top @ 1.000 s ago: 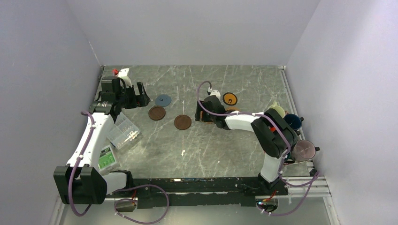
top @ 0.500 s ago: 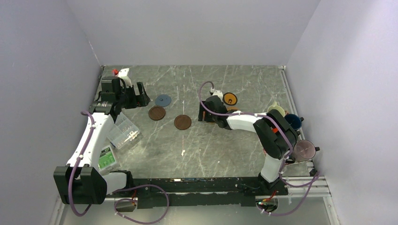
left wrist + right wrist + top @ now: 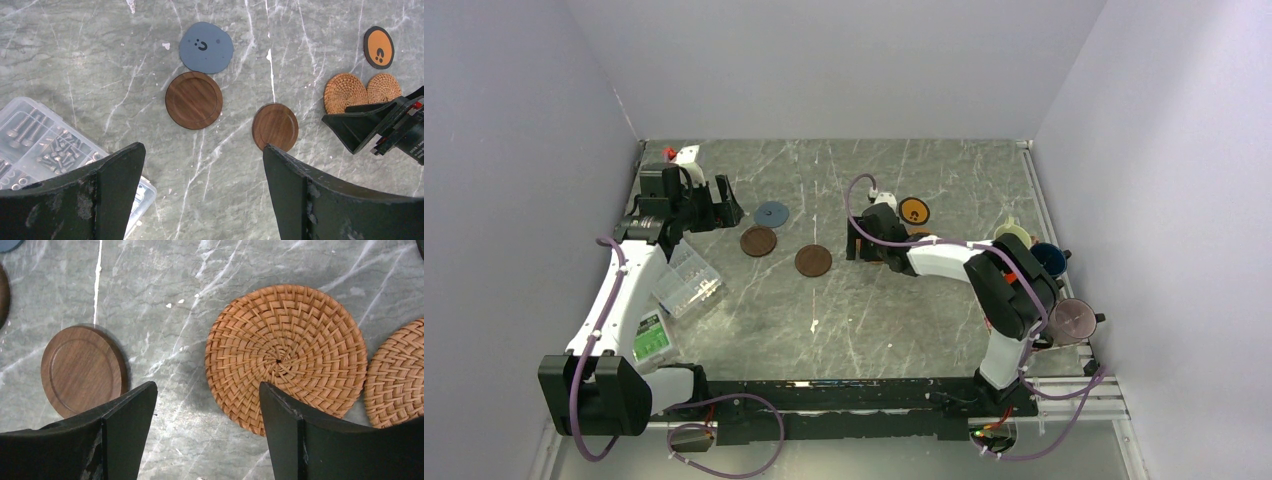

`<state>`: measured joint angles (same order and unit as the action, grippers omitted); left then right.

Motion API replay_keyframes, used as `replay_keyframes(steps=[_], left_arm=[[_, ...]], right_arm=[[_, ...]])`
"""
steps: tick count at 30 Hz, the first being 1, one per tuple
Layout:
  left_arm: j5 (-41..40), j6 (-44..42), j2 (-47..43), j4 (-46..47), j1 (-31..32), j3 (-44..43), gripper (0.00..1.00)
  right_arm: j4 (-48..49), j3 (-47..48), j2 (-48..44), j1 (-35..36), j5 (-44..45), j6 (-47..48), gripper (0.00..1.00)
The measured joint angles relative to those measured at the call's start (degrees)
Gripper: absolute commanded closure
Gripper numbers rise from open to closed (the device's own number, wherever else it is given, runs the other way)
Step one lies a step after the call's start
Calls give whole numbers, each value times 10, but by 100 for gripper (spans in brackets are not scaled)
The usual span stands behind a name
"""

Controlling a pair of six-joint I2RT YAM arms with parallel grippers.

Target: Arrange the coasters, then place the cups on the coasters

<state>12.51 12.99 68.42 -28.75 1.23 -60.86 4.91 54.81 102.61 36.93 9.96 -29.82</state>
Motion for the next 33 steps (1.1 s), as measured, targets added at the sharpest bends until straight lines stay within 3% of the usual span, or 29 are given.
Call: replay_keyframes(steps=[4,13,22,33], left_arm=[[-2,0,0,0,0,0,6],[-4,0,0,2,0,0,6],[-3,0,0,3,0,0,6],[-3,0,0,3,2,0,6]], right_arm=[[-10,4,-3,-2,-16,17,14],[-8,23,-52,-2,-76,51,13],[2,116,21,42,-134,73,9],[-92,236,137,142,-42,134,10]])
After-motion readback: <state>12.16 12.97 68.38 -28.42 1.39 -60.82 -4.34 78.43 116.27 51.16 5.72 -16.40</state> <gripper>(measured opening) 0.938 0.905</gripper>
